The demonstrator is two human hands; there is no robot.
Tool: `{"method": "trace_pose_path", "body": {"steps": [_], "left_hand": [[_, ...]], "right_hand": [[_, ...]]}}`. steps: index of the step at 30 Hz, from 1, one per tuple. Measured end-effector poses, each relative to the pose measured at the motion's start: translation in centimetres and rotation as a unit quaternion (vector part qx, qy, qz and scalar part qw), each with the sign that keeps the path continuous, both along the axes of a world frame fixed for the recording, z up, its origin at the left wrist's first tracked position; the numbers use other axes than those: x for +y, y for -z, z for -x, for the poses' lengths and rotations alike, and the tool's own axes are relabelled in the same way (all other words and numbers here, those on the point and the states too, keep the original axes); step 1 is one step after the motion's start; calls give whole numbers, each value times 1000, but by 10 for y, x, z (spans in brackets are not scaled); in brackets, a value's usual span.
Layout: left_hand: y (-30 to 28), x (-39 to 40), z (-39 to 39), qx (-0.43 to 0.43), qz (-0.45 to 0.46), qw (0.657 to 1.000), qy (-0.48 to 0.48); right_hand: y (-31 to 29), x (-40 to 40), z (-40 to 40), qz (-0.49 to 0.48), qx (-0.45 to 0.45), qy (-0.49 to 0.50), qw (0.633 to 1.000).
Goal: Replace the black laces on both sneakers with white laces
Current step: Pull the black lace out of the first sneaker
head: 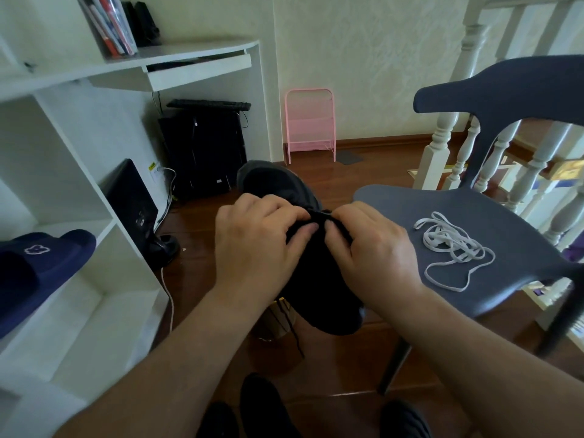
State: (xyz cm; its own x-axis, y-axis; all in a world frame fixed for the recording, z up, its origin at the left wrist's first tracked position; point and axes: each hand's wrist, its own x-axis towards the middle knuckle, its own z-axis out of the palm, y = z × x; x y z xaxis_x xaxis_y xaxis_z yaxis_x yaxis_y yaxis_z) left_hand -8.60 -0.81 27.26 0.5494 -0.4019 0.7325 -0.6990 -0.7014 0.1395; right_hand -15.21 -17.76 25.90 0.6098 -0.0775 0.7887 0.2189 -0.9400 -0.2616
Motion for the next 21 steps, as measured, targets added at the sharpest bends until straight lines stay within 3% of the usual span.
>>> {"method": "trace_pose_path", "body": {"steps": [3,6,9,13,18,21], "left_hand": [[0,1,-1,25,55,996,60],[-4,9,-3,88,204,964,143],[-7,23,-10,136,289,941,112],[-4,28,-13,147,215,965,39],[-10,3,11,-5,48,999,15],[-5,-8,11,-20,28,999,-5]], "right_hand": [[1,-3,-2,-4,4,13,1000],[2,-20,-8,-40,15,24,999],[4,-26,-7,-64,24,-11,998],[8,-15,-5,-62,-4,-9,998],[7,0,-5,-53,-26,16,998],[7,9,-5,-71,-28,9,997]]}}
